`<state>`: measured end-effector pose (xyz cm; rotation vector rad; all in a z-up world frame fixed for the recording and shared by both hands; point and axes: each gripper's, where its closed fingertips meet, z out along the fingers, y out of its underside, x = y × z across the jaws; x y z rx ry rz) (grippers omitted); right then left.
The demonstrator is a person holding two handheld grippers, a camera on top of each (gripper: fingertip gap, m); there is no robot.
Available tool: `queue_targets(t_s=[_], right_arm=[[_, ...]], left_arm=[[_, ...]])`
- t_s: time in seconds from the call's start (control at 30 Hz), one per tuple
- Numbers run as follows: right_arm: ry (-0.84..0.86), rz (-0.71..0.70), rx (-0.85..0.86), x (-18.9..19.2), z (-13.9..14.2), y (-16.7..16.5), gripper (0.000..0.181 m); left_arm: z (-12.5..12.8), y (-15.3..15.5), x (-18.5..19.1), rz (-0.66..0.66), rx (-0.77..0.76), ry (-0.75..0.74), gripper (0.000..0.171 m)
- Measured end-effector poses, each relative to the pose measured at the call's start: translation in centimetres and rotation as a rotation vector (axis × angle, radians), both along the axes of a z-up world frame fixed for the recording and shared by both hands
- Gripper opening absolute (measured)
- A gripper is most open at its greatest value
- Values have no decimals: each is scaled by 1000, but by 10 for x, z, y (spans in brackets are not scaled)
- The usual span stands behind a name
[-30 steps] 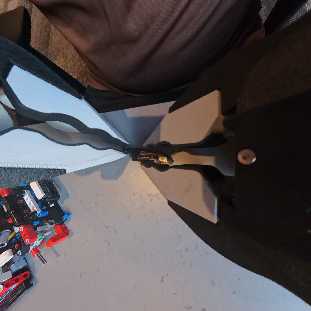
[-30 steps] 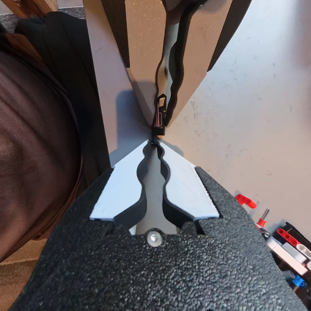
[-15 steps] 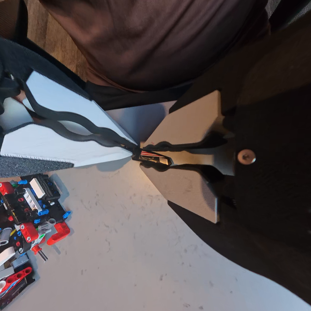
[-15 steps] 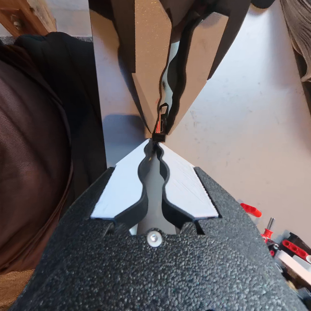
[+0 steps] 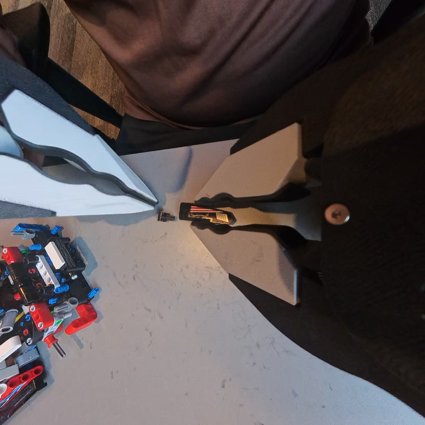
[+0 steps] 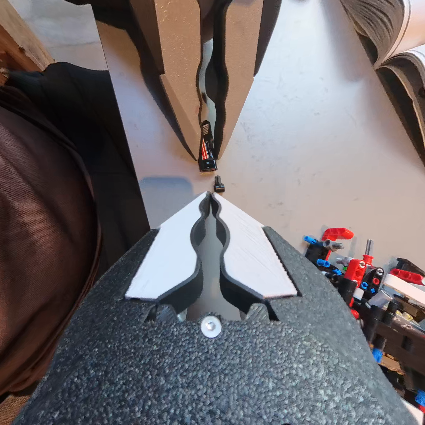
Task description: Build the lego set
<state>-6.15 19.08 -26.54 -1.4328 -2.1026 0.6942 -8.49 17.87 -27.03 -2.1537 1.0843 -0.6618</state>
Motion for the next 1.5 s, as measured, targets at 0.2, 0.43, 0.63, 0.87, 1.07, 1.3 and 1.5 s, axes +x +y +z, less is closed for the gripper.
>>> queue_targets(t_s=[0.2,0.43,0.63,0.87,1.07,1.3,1.5], right_arm=[[20,-35,-28,-5,5,6,19],[-40,5,-7,-8,-5,8,18],[-41,38,-23,-12,-6,3,8],[-52,84,-26,-9,-6,-5,8],[-38,110,-58,-10,-6,-9,8],[-25,118,-60,-10,-6,-9,8],[-10,122,-50,-12,-6,-9,8]], left_arm=[[0,0,-1,3,8,6,11],[0,1,-1,8,-1,-2,11],[0,1,-1,10,-1,-2,11],[0,1,-2,9,16,12,11],[0,0,-1,5,13,11,11],[0,-1,-1,-3,23,18,11],[0,-1,-1,-2,19,15,11]])
